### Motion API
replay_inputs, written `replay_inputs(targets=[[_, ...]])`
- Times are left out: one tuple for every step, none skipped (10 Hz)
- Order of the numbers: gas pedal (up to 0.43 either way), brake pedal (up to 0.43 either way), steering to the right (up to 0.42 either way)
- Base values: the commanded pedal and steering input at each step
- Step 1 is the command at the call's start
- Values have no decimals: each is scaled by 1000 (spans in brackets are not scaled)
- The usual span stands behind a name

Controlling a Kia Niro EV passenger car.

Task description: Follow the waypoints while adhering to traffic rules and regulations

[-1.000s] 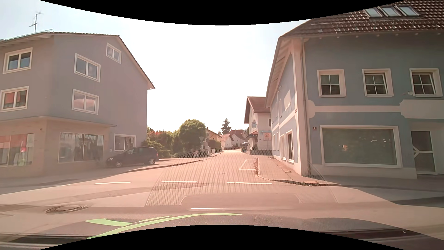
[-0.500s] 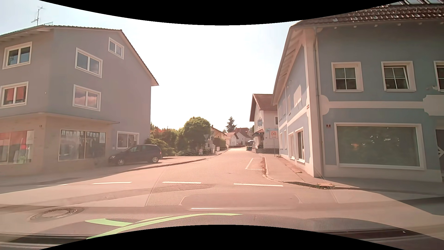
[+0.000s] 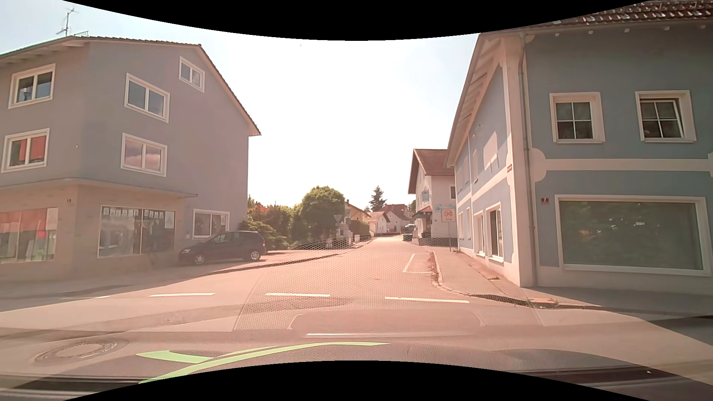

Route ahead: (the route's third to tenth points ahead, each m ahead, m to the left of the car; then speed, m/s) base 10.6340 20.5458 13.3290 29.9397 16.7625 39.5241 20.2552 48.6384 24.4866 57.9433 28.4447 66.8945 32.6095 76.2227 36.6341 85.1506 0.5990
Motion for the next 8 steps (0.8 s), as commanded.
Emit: replay_inputs(targets=[[0,0,-244],[0,0,-259],[0,0,-272],[0,0,-278],[0,0,-282],[177,0,-286],[268,0,-293],[268,0,-308]])
